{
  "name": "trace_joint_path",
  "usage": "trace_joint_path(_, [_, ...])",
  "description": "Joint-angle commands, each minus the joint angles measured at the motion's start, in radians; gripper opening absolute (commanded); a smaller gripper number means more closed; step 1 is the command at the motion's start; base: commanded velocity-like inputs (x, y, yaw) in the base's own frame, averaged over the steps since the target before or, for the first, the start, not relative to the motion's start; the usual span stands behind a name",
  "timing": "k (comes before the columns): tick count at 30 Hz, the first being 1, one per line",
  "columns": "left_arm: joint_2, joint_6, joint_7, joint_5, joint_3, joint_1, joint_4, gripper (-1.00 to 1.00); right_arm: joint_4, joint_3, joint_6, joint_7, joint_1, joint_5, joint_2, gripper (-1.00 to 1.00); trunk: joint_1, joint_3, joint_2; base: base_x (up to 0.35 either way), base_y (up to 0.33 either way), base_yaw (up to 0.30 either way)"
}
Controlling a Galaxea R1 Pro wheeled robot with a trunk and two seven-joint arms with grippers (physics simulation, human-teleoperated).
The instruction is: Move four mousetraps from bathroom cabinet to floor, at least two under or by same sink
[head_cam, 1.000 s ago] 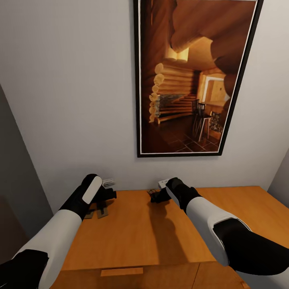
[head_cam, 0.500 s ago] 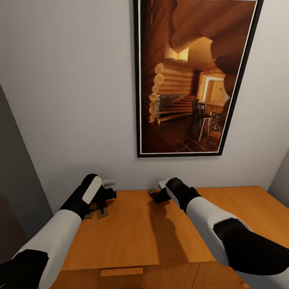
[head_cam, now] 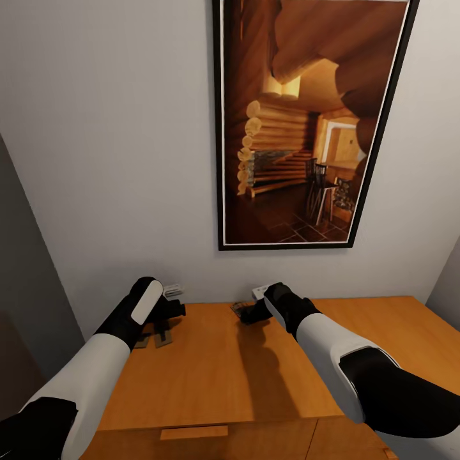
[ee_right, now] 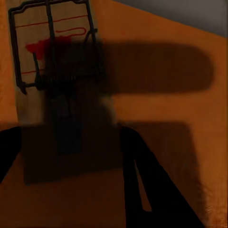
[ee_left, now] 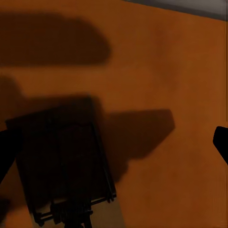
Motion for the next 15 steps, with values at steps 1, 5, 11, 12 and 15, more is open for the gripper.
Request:
trace_joint_path(1, [0.001,0.001,0.010,0.010,-0.002,-0.001,-0.001,1.00,-0.002,0.004,0.007,0.008,0.000,-0.003,0.000,-1.00,0.000,-0.002,-0.001,0.000,0.000,0.000])
trace_joint_path(5, [0.001,0.002,0.010,0.010,-0.003,-0.001,-0.001,1.00,-0.023,0.005,0.008,0.019,0.000,-0.001,0.000,-1.00,0.000,-0.002,-0.001,0.000,0.000,0.000])
trace_joint_path(11, [-0.001,0.003,0.012,0.012,-0.001,-0.001,-0.002,1.00,-0.109,0.004,-0.009,0.034,0.002,-0.004,0.000,-1.00,0.000,-0.002,-0.001,-0.111,0.000,0.000])
trace_joint_path(12, [-0.001,0.003,0.012,0.012,-0.001,-0.001,-0.002,1.00,-0.109,0.004,-0.009,0.034,0.002,-0.004,0.000,-1.00,0.000,-0.002,-0.001,-0.338,0.000,0.000])
trace_joint_path(15, [-0.001,0.003,0.012,0.012,-0.001,-0.001,-0.002,1.00,-0.109,0.004,-0.009,0.034,0.002,-0.004,0.000,-1.00,0.000,-0.002,-0.001,-0.342,0.000,0.000])
